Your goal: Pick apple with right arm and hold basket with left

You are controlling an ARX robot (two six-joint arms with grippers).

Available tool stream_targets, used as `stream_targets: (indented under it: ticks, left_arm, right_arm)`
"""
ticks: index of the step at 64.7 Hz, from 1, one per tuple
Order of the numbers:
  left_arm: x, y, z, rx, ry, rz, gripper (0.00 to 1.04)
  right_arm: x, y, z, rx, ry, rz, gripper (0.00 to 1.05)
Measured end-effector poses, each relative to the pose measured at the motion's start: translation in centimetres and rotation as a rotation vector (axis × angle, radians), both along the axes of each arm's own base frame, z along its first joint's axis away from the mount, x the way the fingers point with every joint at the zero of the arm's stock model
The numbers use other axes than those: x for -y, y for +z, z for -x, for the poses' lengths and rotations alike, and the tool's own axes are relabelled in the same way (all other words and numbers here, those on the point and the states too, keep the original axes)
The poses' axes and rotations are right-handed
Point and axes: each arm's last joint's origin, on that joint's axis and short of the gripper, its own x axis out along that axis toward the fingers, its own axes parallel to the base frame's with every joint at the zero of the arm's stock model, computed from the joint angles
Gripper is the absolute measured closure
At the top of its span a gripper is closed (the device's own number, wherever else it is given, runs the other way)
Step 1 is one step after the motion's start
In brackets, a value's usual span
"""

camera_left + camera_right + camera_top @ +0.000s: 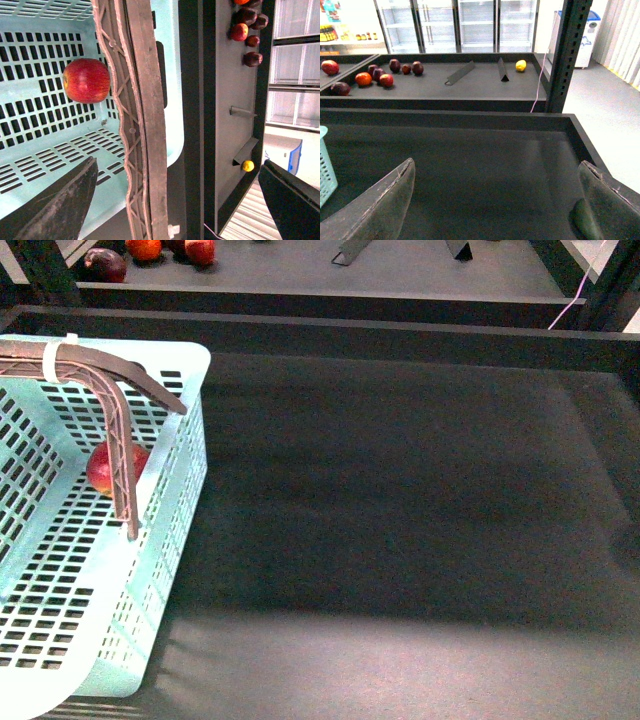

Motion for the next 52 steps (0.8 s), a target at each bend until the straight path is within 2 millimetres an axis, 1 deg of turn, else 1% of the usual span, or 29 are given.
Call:
stream_targets:
  ticks: [4,6,8,10,11,12,14,16,17,20,21,23,24,26,30,31,33,34,36,37,39,52]
  left_arm:
    - [0.2,0.6,0.3,0.023,-0.007,0.002,0.07]
    - [0.2,0.6,0.3,0.023,-0.007,0.002,0.07]
    - [0.2,0.2,0.2,0.055,-0.053,-0.044,0.10]
    - [0.1,-0.5,0.5,0.191,-0.189,-0.207,0.19]
    - [0.1,-0.7,0.6,0.216,-0.198,-0.227,0.21]
    - [0.0,-1.1,1.0,0.255,-0.240,-0.338,0.25]
    - [0.0,-1.4,1.6,0.311,-0.279,-0.477,0.30]
    - [-0.2,-1.6,2.5,0.370,-0.322,-0.665,0.37]
    - [-0.2,-1.6,2.7,0.381,-0.329,-0.710,0.39]
    - [-0.5,-1.4,3.7,0.420,-0.364,-0.947,0.49]
    - [-0.6,-1.4,3.9,0.424,-0.367,-0.963,0.51]
    - [-1.0,-1.4,4.5,0.426,-0.400,-1.086,0.58]
    - [-1.1,-1.4,4.7,0.422,-0.401,-1.107,0.60]
    - [-1.3,-1.7,5.3,0.405,-0.411,-1.172,0.67]
    - [-1.5,-2.4,6.2,0.381,-0.424,-1.233,0.80]
    - [-1.5,-2.4,6.4,0.379,-0.427,-1.243,0.82]
    - [-1.5,-2.7,6.9,0.375,-0.435,-1.259,0.89]
    - [-1.5,-2.7,7.0,0.375,-0.437,-1.266,0.90]
    - [-1.5,-3.0,7.6,0.371,-0.442,-1.281,0.99]
    - [-1.5,-3.0,7.8,0.371,-0.442,-1.283,1.02]
    - [-1.5,-3.2,8.4,0.371,-0.442,-1.293,1.01]
    - [-1.5,-3.8,10.3,0.366,-0.447,-1.304,1.01]
  right_arm:
    - [0.0,0.0,0.0,0.000,0.000,0.000,0.09]
    - [0.0,0.0,0.0,0.000,0.000,0.000,0.09]
    - [0.0,0.0,0.0,0.000,0.000,0.000,0.09]
    - [0.0,0.0,0.0,0.000,0.000,0.000,0.09]
    - [0.0,0.0,0.0,0.000,0.000,0.000,0.09]
    - [0.0,0.0,0.0,0.000,0.000,0.000,0.09]
    - [0.0,0.0,0.0,0.000,0.000,0.000,0.09]
    - [0.0,0.0,0.0,0.000,0.000,0.000,0.09]
    - [0.0,0.0,0.0,0.000,0.000,0.000,0.09]
    - [0.0,0.0,0.0,0.000,0.000,0.000,0.09]
    - [0.0,0.0,0.0,0.000,0.000,0.000,0.09]
    - [0.0,0.0,0.0,0.000,0.000,0.000,0.09]
    - [0.0,0.0,0.0,0.000,0.000,0.000,0.09]
    - [0.0,0.0,0.0,0.000,-0.001,0.000,0.09]
    - [0.0,0.0,0.0,0.000,-0.001,0.000,0.09]
    - [0.0,0.0,0.0,0.000,0.000,0.000,0.09]
    - [0.0,0.0,0.0,0.000,0.000,0.000,0.09]
    - [0.0,0.0,0.0,0.000,0.000,0.000,0.09]
    - [0.0,0.0,0.0,0.000,0.000,0.000,0.09]
    - [0.0,0.0,0.0,0.000,0.000,0.000,0.09]
    - [0.0,0.0,0.0,0.000,0.000,0.000,0.09]
    - [0.0,0.0,0.0,0.000,0.000,0.000,0.09]
